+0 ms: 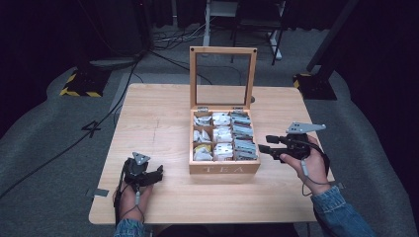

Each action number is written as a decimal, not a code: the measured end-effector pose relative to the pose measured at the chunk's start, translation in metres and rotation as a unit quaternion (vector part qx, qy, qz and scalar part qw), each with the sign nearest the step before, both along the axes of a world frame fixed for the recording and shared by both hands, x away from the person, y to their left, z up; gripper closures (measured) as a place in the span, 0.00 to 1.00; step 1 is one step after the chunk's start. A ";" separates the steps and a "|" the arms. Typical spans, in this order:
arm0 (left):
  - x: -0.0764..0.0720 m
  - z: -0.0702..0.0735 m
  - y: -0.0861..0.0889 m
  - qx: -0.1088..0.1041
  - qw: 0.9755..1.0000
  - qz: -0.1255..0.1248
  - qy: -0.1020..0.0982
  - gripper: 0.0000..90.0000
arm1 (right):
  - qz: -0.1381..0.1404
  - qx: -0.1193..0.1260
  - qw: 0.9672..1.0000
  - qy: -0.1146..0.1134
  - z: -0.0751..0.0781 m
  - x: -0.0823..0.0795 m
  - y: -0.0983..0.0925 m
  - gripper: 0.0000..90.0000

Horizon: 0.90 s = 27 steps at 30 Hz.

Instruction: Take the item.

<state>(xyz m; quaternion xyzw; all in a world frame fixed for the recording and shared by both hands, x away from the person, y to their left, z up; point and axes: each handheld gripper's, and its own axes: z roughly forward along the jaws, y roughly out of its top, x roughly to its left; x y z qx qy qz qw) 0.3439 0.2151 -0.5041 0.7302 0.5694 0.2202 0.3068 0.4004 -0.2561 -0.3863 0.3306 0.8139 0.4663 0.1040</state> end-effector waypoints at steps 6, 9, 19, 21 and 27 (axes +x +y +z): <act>0.002 0.000 0.001 0.000 1.000 0.003 0.001 0.23 | 0.023 -0.018 1.000 -0.007 0.010 0.002 0.029 0.53; 0.002 0.000 0.001 0.000 1.000 0.003 0.002 0.23 | 0.030 -0.023 0.999 -0.001 0.012 0.002 0.038 0.58; 0.002 0.000 0.001 -0.001 1.000 0.005 0.001 0.24 | 0.060 -0.047 0.997 0.021 0.017 0.011 0.074 0.67; 0.002 0.000 0.001 -0.001 1.000 0.005 0.001 0.24 | 0.069 -0.056 0.996 0.023 0.015 0.014 0.083 0.68; 0.002 0.000 0.001 -0.001 1.000 0.005 0.001 0.24 | 0.097 -0.054 0.993 0.040 0.010 0.022 0.098 0.69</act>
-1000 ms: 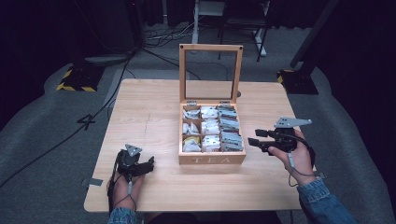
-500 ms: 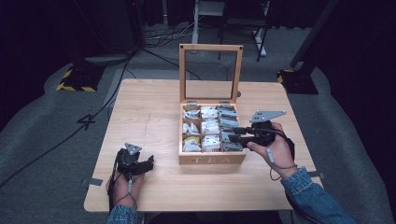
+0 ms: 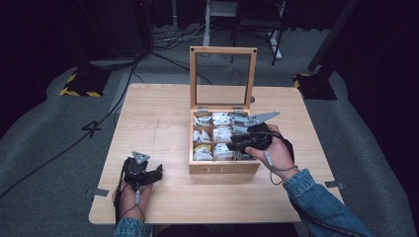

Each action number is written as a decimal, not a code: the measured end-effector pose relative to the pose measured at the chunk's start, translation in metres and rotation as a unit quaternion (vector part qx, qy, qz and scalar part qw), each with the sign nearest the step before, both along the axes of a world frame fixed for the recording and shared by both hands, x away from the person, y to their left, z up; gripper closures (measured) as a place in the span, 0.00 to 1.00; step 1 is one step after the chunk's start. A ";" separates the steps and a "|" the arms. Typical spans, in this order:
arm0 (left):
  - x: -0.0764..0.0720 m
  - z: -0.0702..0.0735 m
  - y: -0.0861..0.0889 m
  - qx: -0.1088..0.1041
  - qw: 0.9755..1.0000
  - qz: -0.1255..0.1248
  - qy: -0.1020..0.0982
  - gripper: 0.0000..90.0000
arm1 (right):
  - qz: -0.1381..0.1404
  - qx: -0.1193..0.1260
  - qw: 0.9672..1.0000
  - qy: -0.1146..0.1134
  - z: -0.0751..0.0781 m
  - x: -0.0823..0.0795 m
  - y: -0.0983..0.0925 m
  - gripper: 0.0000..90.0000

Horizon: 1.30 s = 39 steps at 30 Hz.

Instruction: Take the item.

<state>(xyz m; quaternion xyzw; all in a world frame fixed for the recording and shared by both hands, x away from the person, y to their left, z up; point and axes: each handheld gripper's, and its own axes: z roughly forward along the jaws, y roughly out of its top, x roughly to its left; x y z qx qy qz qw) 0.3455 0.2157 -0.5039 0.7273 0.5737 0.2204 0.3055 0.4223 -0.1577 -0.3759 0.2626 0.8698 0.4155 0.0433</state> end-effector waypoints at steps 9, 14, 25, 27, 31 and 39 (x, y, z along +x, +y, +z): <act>0.000 0.000 0.000 0.000 1.000 0.000 0.000 0.24 | 0.025 -0.053 0.998 0.010 -0.016 0.008 0.024 0.75; 0.000 0.000 0.000 0.000 1.000 0.000 0.000 0.24 | 0.039 -0.080 0.996 0.025 -0.024 0.009 0.029 0.79; 0.000 0.000 0.000 0.000 1.000 0.000 0.000 0.24 | 0.050 -0.116 0.991 0.042 -0.042 0.013 0.035 0.85; 0.000 0.000 0.000 0.000 1.000 0.000 0.000 0.24 | 0.055 -0.129 0.989 0.050 -0.045 0.014 0.037 0.89; 0.000 0.000 0.000 0.000 1.000 0.000 0.000 0.24 | 0.059 -0.136 0.988 0.052 -0.048 0.015 0.038 0.89; 0.000 0.000 0.000 0.000 1.000 0.000 0.000 0.24 | 0.065 -0.144 0.986 0.047 -0.050 0.017 0.037 1.00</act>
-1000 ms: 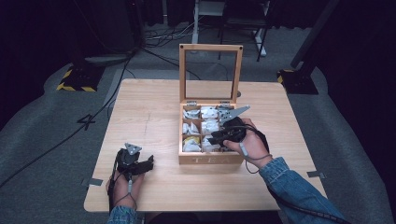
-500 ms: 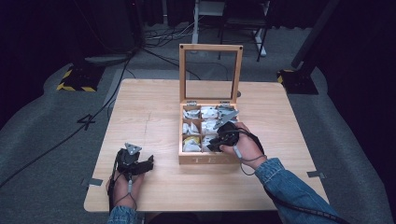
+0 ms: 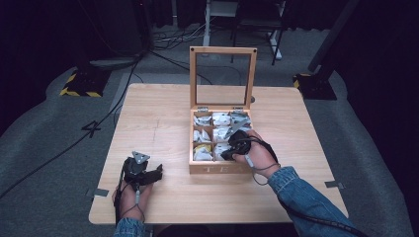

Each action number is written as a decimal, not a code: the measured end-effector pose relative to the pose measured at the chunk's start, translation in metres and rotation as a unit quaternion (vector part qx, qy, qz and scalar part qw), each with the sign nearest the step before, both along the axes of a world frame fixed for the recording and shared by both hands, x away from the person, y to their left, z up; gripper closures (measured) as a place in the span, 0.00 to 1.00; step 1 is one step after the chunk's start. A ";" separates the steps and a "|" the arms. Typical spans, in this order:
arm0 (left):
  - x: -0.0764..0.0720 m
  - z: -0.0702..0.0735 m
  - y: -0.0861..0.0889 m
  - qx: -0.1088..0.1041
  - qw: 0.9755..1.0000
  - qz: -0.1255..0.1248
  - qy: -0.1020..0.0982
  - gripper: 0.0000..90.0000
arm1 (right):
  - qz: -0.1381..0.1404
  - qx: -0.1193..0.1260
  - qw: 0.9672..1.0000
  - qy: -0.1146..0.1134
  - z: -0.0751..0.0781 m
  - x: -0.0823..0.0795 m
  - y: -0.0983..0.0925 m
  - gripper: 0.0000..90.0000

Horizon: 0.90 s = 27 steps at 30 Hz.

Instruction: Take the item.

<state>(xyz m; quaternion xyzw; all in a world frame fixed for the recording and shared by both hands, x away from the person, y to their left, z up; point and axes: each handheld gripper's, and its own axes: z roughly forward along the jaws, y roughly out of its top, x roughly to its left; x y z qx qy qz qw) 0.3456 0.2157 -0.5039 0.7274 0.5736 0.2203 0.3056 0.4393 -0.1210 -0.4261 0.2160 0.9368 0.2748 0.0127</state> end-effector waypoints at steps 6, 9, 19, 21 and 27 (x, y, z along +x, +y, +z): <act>0.000 0.000 0.000 0.000 1.000 0.000 0.000 0.24 | 0.012 -0.003 1.000 -0.006 0.003 -0.002 0.001 1.00; 0.000 0.000 0.000 0.000 1.000 0.000 0.000 0.24 | 0.015 -0.003 1.000 -0.011 0.008 -0.002 0.000 1.00; 0.000 0.000 0.000 0.000 1.000 0.000 0.000 0.24 | 0.005 0.042 0.998 -0.043 0.037 -0.003 -0.010 1.00; 0.000 0.000 0.000 0.000 1.000 0.000 0.000 0.24 | 0.003 0.046 0.998 -0.044 0.039 -0.003 -0.011 1.00; 0.000 0.000 0.000 0.000 1.000 0.000 0.000 0.24 | -0.008 0.074 0.996 -0.058 0.051 -0.006 -0.017 1.00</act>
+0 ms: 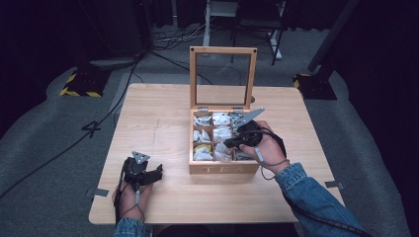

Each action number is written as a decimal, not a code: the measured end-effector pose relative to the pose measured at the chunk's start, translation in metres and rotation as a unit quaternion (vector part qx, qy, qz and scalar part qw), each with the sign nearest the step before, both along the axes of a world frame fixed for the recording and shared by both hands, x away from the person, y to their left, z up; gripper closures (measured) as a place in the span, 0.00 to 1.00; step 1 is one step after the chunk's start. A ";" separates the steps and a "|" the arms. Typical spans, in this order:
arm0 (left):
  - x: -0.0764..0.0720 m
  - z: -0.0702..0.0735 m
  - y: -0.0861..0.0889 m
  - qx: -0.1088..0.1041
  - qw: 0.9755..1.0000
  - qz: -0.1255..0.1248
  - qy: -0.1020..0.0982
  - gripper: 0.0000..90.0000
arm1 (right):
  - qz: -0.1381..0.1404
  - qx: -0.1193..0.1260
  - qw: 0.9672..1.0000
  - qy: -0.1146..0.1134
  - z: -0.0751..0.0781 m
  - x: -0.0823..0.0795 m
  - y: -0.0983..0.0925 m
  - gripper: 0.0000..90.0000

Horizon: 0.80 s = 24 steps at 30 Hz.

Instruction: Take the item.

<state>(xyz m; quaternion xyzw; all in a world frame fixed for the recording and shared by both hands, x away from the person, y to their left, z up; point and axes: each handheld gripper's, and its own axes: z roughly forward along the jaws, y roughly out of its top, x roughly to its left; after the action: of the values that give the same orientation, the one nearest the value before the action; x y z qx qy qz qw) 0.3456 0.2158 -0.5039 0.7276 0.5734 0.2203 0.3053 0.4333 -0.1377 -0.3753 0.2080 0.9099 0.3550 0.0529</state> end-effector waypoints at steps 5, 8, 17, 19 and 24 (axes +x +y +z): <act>0.000 0.000 0.000 0.000 1.000 0.000 0.000 0.24 | -0.004 0.016 1.000 -0.004 0.004 -0.002 -0.003 1.00; 0.000 0.000 0.000 0.000 1.000 0.000 0.000 0.24 | -0.010 0.029 1.000 -0.006 0.006 -0.004 -0.006 1.00; 0.000 0.000 0.000 0.000 1.000 0.000 0.000 0.24 | -0.020 0.049 0.998 -0.020 0.016 -0.007 -0.017 1.00; 0.000 0.000 0.000 0.000 1.000 0.000 0.000 0.24 | -0.023 0.050 0.998 -0.021 0.017 -0.007 -0.019 1.00; 0.000 0.000 0.000 0.000 1.000 0.000 0.000 0.24 | -0.034 0.053 0.997 -0.035 0.026 -0.006 -0.030 1.00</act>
<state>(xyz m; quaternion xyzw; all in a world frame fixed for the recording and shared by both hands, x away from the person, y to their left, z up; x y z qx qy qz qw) 0.3456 0.2157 -0.5039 0.7274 0.5736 0.2203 0.3055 0.4276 -0.1679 -0.3493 0.2292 0.8797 0.4078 0.0855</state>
